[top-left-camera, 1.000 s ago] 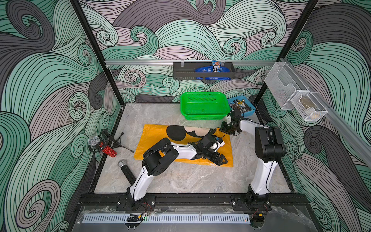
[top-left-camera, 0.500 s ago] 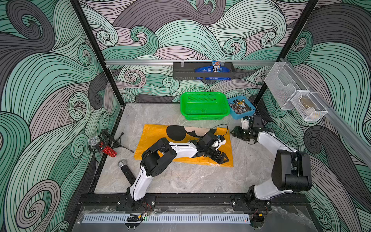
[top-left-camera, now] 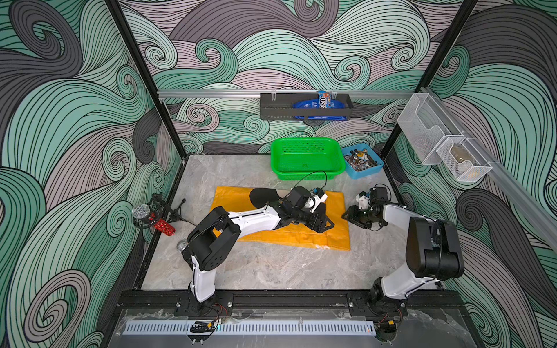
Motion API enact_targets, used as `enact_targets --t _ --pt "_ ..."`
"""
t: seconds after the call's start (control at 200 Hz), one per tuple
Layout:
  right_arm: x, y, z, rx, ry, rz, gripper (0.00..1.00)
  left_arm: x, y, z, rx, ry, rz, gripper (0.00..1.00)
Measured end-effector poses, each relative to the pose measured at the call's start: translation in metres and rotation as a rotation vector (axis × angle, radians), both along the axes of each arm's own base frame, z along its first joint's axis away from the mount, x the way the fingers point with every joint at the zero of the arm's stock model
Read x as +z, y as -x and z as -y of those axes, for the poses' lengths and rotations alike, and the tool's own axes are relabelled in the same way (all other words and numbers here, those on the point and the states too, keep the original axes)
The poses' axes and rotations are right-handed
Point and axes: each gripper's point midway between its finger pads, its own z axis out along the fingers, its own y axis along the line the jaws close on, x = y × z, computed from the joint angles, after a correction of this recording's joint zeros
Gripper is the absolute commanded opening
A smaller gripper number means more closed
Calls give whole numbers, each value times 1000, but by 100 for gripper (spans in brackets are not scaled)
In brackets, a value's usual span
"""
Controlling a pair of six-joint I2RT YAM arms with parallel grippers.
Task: Roll up the pillowcase
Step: Roll the pillowcase at the center of the board.
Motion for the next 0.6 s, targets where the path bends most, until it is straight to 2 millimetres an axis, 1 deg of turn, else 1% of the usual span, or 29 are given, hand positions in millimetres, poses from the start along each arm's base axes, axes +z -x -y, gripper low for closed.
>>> enact_targets --t 0.05,0.17,0.28,0.405,0.42,0.46,0.49,0.6 --pt "0 -2 -1 2 -7 9 47 -3 -4 -8 17 -8 -4 89" --pt "-2 -6 -6 13 -30 19 36 -13 -6 -19 33 -29 -20 89" --pt "-5 -8 -11 28 -43 22 23 -17 -7 -24 41 -42 -29 89" --pt "-6 -8 -12 27 -45 19 11 -17 -7 -32 50 -47 -30 89" --pt "-6 -8 -12 25 -44 19 7 -17 -7 -33 50 -48 -31 89" --pt "-5 -9 -11 22 -44 18 2 -17 -7 -35 53 -49 -32 89" --pt "-5 -9 -10 19 -39 18 0 -18 -7 -36 55 -50 -32 89" --pt "0 -9 -5 7 -3 32 0 -19 -7 -38 59 -53 -36 89"
